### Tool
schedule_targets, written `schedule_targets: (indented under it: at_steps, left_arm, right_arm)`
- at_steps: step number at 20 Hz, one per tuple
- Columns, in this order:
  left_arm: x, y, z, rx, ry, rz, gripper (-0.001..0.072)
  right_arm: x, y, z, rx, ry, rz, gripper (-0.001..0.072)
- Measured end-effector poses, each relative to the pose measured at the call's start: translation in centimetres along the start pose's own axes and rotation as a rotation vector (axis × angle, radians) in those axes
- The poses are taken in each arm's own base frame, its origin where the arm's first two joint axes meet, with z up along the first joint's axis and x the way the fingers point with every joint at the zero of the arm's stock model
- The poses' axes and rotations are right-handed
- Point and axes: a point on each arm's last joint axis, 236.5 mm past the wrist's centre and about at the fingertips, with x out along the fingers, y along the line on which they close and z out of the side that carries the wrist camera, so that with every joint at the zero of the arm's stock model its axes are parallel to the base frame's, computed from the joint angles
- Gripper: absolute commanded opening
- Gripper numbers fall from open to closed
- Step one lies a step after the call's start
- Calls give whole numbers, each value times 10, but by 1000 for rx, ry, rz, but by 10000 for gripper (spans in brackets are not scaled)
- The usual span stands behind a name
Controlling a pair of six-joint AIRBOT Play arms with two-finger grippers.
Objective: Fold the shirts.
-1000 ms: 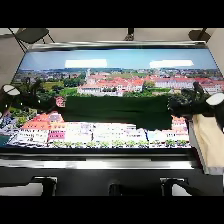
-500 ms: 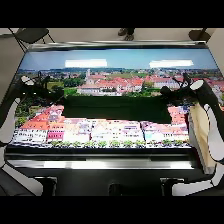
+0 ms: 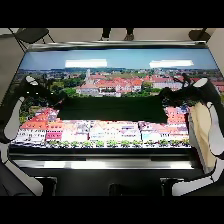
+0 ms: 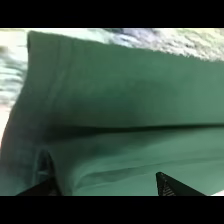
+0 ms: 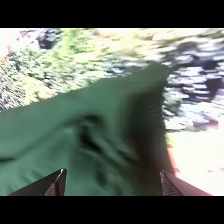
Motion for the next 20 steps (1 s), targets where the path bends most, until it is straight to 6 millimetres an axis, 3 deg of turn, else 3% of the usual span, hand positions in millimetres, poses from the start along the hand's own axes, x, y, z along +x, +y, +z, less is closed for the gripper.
schedule_targets:
  at_steps: [4,7,11,15,20]
  left_arm:
    - [-54,-15,3,31,-94,-13,715]
    - [-79,-28,-1,60,-133,-15,714]
    - [-93,-44,-13,98,-134,-17,713]
    - [-97,-65,-25,148,-123,-13,713]
    - [-93,-90,-39,206,-102,-15,713]
  right_arm:
    - [-23,-49,-9,67,72,4,703]
    - [-15,-58,-29,88,182,64,706]
    - [8,-56,-46,121,282,152,707]
    - [30,-40,-57,134,348,253,708]
    - [40,-7,-40,112,280,438,702]
